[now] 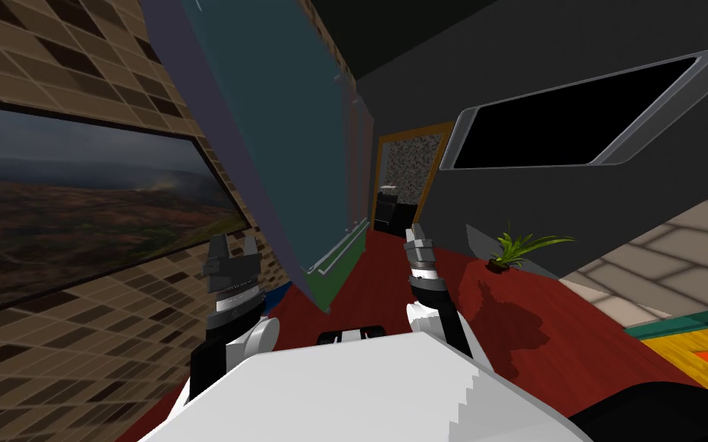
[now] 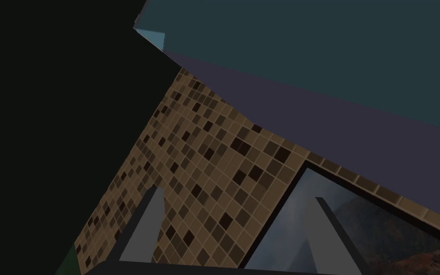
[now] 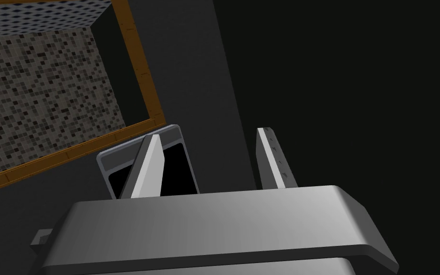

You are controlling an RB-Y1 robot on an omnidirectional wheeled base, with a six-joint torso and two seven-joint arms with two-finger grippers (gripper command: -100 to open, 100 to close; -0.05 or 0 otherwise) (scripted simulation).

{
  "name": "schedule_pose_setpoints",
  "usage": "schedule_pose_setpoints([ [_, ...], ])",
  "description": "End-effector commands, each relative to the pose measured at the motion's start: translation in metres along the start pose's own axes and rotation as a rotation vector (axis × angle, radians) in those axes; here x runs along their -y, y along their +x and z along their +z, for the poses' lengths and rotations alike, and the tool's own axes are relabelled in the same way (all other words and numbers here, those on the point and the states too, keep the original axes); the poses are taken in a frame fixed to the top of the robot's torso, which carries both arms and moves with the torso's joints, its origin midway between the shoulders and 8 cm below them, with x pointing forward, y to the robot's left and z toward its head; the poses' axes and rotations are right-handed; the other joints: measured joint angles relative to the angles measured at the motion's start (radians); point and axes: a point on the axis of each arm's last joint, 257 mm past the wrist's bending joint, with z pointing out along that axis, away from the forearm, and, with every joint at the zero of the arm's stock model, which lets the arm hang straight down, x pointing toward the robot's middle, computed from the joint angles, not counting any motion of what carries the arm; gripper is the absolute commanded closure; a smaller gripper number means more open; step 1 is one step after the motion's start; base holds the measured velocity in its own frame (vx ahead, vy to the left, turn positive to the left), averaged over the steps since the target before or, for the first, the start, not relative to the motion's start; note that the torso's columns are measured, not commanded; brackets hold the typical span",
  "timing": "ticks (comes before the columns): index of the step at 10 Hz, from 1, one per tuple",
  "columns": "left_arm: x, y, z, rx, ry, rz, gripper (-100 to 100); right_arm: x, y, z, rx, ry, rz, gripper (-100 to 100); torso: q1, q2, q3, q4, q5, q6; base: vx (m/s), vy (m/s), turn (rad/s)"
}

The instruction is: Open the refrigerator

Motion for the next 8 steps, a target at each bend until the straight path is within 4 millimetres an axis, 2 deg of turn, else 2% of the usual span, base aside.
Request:
schedule_pose_setpoints([
  [1,0.000,0.000,0.000,0.000,0.000,0.000,0,0.000,0.000,0.000,0.000,0.000,0.000,0,0.000,0.074,-0.148,0.074,0.000,0.000,0.000,0.000,0.000],
  [2,-0.004,0.005,-0.001,-0.040,-0.004,0.010,-100,0.000,0.000,0.000,0.000,0.000,0.000,0,0.000,0.148,-0.295,0.148,0.000,0.000,0.011,-0.006,0.003],
  [4,-0.015,0.012,-0.004,-0.096,-0.017,0.028,-100,0.000,0.000,0.000,0.000,0.001,0.000,0,0.000,0.190,-0.384,0.190,0.000,0.000,0.016,-0.017,0.005],
  [8,-0.049,0.018,-0.017,-0.182,-0.066,0.069,-100,0.000,0.000,0.000,0.000,0.001,0.000,0,0.000,0.194,-0.390,0.194,0.000,0.000,0.031,-0.027,0.008],
])
